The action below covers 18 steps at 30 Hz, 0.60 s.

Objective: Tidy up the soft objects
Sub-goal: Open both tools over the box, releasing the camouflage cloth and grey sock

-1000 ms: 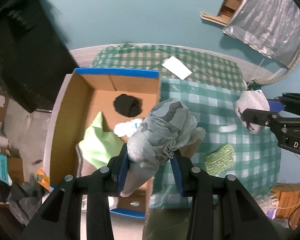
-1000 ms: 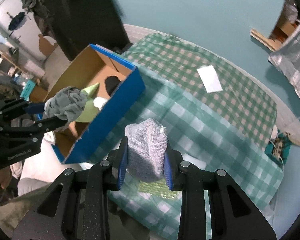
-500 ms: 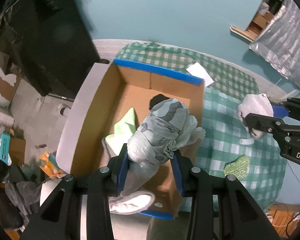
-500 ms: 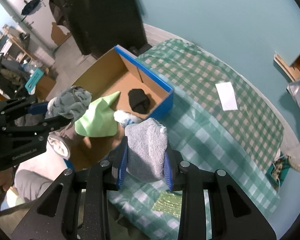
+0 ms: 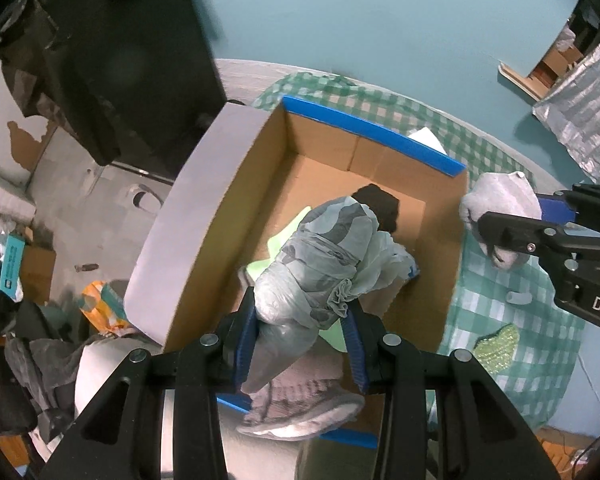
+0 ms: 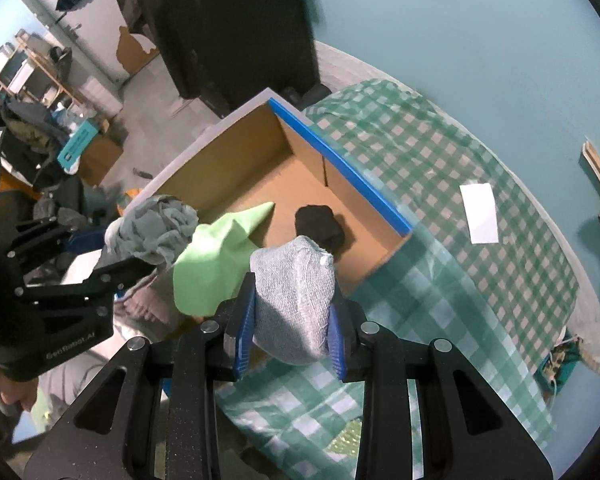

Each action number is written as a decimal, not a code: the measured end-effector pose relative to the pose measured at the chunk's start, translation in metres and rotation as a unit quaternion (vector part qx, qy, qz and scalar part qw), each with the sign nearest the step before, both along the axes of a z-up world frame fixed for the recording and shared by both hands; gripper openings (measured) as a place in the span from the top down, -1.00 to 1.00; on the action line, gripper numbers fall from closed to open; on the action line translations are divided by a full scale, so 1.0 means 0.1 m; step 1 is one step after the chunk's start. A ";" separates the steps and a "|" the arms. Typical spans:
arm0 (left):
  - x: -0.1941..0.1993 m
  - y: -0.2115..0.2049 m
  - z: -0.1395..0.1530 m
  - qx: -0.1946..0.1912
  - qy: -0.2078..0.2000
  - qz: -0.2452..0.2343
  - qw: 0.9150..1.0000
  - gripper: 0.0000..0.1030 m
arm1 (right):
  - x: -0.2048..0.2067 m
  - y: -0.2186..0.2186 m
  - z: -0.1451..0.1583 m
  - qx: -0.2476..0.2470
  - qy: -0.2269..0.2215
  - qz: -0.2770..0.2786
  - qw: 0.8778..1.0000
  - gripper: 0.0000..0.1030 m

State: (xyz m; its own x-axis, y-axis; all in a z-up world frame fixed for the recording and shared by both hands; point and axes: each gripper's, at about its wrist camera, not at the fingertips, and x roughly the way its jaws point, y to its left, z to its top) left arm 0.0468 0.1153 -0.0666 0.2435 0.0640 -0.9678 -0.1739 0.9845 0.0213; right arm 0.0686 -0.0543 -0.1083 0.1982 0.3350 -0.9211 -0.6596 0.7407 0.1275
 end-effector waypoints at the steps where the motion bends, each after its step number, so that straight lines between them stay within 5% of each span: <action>1: 0.00 0.02 -0.02 -0.005 0.002 0.004 1.000 0.22 | 0.01 0.03 -0.01 -0.002 0.001 0.002 1.000 0.42; 18: 0.11 0.14 -0.36 -0.001 0.050 0.009 0.999 0.19 | 0.22 0.38 -0.42 -0.030 0.049 -0.002 0.998 0.38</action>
